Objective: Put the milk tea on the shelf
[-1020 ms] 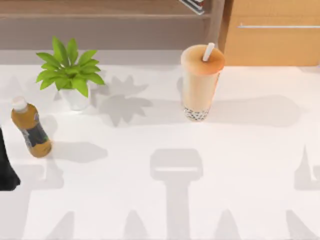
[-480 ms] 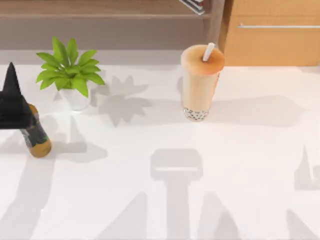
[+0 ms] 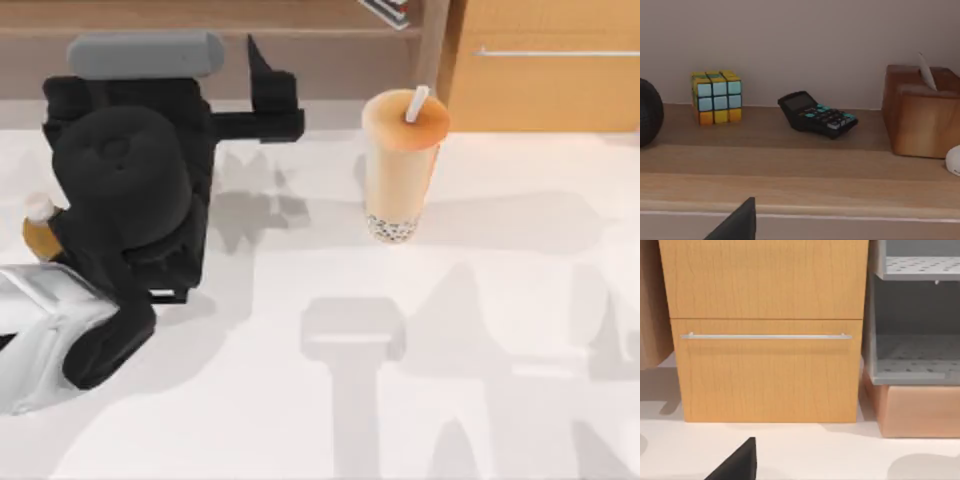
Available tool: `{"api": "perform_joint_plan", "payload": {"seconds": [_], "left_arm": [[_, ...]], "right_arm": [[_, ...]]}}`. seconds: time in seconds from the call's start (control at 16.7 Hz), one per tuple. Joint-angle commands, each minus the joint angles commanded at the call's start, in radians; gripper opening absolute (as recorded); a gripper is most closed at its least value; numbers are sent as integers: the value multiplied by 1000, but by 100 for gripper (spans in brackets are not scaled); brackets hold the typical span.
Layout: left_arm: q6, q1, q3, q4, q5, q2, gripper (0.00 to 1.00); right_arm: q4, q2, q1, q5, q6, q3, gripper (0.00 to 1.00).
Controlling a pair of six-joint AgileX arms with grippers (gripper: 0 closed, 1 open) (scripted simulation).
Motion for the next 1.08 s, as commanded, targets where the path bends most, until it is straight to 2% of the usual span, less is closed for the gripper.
{"api": "perform_joint_plan", "payload": {"seconds": [0.3, 0.54, 0.72, 1.08], "left_arm": [[3, -221, 207, 272, -210, 505, 100], [5, -340, 318, 418, -323, 768, 100], [5, -382, 358, 470, -363, 856, 100], [5, -379, 361, 470, -362, 864, 100]], "right_arm": [[0, 0, 0, 0, 0, 0, 100], [0, 0, 0, 0, 0, 0, 100], [0, 0, 0, 0, 0, 0, 100], [0, 0, 0, 0, 0, 0, 100]]}}
